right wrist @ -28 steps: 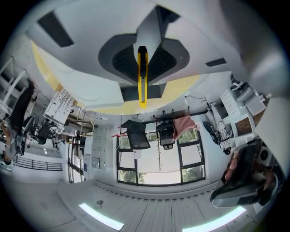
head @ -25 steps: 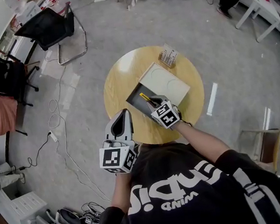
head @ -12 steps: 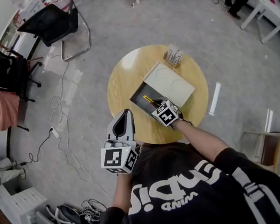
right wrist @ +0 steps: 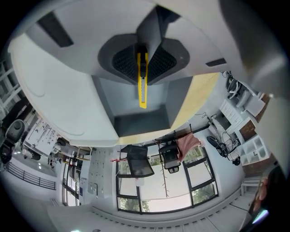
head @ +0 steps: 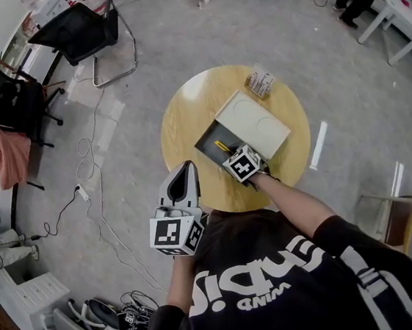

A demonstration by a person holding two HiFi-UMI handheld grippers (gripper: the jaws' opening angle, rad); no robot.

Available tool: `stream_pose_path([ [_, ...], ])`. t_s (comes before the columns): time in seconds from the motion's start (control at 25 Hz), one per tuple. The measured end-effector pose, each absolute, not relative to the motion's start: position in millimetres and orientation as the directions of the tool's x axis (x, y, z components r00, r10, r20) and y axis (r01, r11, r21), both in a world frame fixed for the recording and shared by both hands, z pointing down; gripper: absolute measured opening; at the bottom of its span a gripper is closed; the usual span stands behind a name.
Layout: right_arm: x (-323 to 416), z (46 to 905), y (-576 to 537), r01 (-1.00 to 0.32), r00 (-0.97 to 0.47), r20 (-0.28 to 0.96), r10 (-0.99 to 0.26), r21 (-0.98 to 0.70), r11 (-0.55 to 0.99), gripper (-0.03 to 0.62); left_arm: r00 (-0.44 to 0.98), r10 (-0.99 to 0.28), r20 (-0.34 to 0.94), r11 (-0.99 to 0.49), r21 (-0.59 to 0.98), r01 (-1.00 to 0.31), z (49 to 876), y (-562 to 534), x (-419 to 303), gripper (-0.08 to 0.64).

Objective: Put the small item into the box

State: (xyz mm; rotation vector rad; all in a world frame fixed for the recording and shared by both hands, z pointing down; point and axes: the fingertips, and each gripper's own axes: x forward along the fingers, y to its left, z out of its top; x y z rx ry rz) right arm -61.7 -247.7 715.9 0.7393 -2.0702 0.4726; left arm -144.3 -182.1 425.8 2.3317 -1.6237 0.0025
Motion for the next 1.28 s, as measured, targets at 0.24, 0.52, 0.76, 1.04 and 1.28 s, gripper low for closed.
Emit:
stream_pose_path([
  [0.24,-61.4,721.3,-250.0,-0.668,-0.427,0.845,-0.321,-0.056,0.742,0.055,0.353,-0.92,0.172,-0.308,0.242,-0.92,426.7,-180.5,-148.4,0.009],
  [0.52,-60.2,723.3,-252.6,-0.675,-0.416,0.851,-0.319,-0.054,0.736,0.057,0.35,-0.921,0.17,-0.305,0.241,-0.921,426.0,-180.6,-148.9,0.009],
  [0.76,-60.3,724.6,-249.1,-0.668,-0.425,0.85,-0.312,-0.062,0.741,0.057,0.343,-0.924,0.17,-0.299,0.239,-0.924,428.7,-177.2,-148.1,0.009],
  [1.04,-58.8,711.7,-250.8,-0.692,-0.446,0.82,-0.358,-0.062,0.72,0.057,0.348,-0.923,0.165,-0.305,0.239,-0.922,429.9,-175.4,-146.3,0.009],
  [1.28,-64.5,685.6,-247.9,-0.687,-0.514,0.763,-0.391,-0.094,0.721,0.032,0.374,-0.914,0.158,-0.33,0.248,-0.911,430.7,-175.8,-138.1,0.009],
])
